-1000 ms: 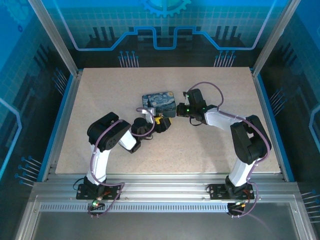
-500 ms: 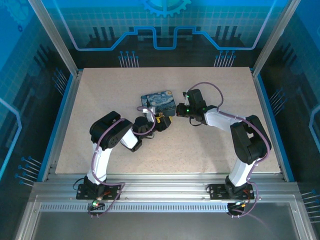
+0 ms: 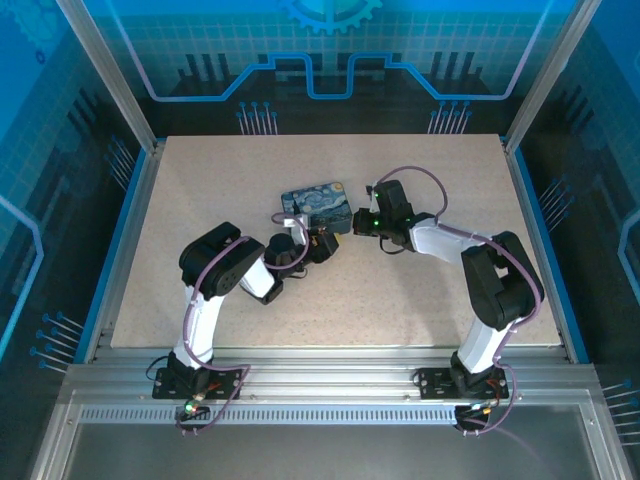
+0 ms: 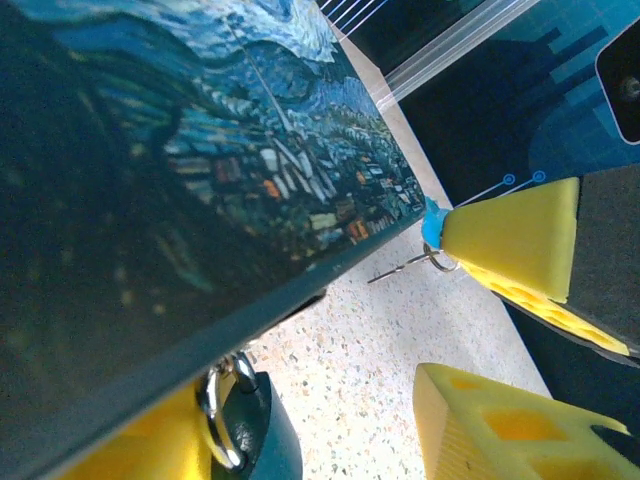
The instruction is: Unlock the padlock with the key
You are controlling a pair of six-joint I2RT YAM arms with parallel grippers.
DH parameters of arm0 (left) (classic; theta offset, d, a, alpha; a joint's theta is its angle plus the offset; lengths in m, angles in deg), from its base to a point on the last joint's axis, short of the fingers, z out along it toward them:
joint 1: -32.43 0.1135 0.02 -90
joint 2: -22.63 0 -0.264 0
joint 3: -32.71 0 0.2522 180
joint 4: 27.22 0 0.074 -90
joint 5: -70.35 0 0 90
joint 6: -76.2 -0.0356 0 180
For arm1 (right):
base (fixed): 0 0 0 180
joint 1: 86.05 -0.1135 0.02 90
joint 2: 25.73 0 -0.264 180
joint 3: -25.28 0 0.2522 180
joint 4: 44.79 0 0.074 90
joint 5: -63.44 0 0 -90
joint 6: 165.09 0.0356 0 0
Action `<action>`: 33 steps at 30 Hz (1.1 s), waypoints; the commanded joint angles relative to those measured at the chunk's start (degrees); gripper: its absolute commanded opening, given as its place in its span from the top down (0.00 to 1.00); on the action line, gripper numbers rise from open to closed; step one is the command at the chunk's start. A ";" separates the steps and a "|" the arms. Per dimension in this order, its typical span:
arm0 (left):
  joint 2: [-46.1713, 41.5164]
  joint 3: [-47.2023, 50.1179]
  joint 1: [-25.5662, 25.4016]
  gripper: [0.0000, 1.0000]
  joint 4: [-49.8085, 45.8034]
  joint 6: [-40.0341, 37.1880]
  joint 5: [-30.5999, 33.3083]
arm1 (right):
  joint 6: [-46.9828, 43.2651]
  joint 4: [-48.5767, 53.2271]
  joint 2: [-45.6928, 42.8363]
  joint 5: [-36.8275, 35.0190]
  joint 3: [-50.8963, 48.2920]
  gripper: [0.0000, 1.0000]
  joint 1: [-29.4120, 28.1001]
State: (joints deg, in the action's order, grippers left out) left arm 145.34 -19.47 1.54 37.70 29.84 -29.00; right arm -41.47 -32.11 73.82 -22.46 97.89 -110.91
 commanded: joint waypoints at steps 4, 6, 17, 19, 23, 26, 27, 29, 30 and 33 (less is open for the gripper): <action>-2.22 1.95 1.52 0.56 -5.26 0.31 -0.74 | 0.04 -1.01 -2.24 1.20 -1.00 1.00 -1.15; -2.74 2.02 1.80 0.57 -6.80 0.32 -0.85 | 0.19 -1.07 -2.29 1.19 -1.09 1.00 -1.15; -3.50 2.20 2.26 0.81 -9.23 0.33 -1.98 | 0.04 -1.25 -3.29 1.05 -1.89 1.00 -1.15; -3.54 2.11 2.42 0.84 -9.32 0.44 -2.25 | -0.04 -1.20 -3.64 0.91 -2.14 1.00 -1.15; -4.36 2.03 2.67 0.90 -10.71 1.35 -3.36 | -0.39 -1.24 -4.72 1.37 -2.75 1.00 -0.72; -6.66 1.44 2.68 0.94 -15.97 1.63 -4.44 | -0.44 -2.09 -6.47 1.94 -4.44 1.00 -0.03; -7.51 1.33 2.63 0.96 -17.74 1.62 -4.54 | -0.40 -2.37 -7.07 2.20 -5.10 1.00 0.24; -9.54 1.24 2.67 0.98 -21.18 1.94 -4.47 | -0.23 -3.00 -8.55 2.90 -6.62 1.00 0.98; -10.41 1.11 2.65 0.98 -22.69 2.04 -4.44 | -0.14 -3.29 -9.23 3.23 -7.33 1.00 1.31; -13.69 -0.01 2.64 1.00 -29.37 2.40 -4.11 | 0.29 -4.20 -11.86 4.66 -10.60 1.00 2.38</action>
State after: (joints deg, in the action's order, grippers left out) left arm 135.27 -18.33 3.83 16.76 31.00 -31.56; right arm -41.47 -34.30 64.75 -19.86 89.87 -109.66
